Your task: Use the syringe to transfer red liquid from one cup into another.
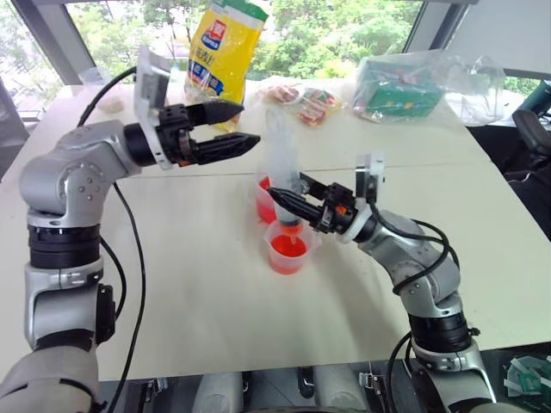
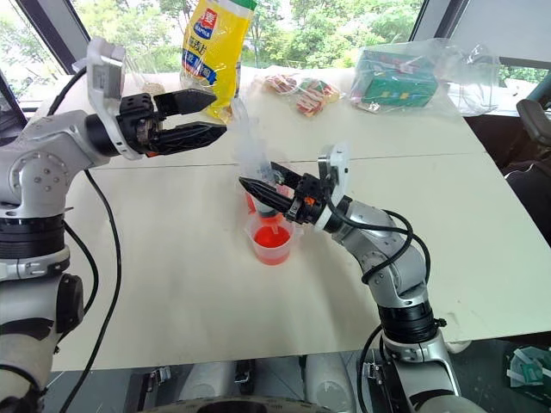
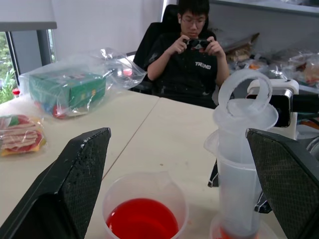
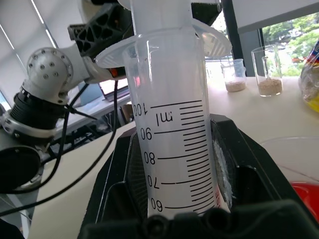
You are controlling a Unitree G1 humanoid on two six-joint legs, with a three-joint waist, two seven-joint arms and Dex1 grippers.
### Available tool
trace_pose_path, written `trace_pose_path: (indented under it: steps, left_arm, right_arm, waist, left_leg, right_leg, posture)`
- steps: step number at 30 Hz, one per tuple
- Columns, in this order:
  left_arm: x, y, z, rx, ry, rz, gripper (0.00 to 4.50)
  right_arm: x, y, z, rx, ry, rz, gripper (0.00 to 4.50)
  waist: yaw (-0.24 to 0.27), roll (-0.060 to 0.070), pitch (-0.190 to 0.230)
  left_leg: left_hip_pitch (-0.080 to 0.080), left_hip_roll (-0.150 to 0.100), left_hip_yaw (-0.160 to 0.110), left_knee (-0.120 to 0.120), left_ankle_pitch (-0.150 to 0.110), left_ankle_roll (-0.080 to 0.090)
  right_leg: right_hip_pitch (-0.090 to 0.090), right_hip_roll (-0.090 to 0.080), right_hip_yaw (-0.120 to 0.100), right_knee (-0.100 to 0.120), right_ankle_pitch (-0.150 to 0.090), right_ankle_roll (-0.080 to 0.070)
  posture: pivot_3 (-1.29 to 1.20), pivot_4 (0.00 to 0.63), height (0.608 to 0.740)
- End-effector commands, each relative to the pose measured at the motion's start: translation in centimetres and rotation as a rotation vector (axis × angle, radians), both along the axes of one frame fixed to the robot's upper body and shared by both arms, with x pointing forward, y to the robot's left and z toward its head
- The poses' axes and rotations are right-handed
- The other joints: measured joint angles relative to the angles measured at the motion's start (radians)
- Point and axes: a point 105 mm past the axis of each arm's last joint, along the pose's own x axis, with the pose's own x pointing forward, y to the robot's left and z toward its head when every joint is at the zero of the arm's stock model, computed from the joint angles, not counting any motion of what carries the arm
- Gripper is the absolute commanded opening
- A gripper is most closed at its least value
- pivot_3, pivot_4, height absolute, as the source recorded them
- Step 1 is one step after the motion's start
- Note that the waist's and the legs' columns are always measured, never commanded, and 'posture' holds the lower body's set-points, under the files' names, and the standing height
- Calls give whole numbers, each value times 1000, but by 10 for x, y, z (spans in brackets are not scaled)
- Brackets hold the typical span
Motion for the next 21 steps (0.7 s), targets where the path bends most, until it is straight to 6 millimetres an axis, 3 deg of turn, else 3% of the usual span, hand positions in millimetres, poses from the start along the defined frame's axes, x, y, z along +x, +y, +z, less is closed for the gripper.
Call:
trace_pose_path:
  steps: [1,20,21]
  left_arm:
    - [-6,-7,13,-4,-60,-33,4469]
    - [3,-25,14,-35,-79,-57,4469]
    - [3,-28,13,-35,-77,-61,4233]
  right_arm:
    - [-6,2,10,16,-56,16,1409]
    - [-10,5,6,-15,-60,24,1409]
    - [-10,5,7,-15,-60,24,1409]
  waist:
    - [0,0,0]
    - [2,0,0]
    - [4,0,0]
  left_leg:
    - [0,0,0,0,0,0]
    - [0,0,0,0,0,0]
    - [0,0,0,0,0,0]
  right_leg:
    - [0,0,0,0,0,0]
    - [0,0,0,0,0,0]
    - [0,0,0,0,0,0]
  posture:
    - [0,150,740]
    - [0,150,740]
    - [0,150,740]
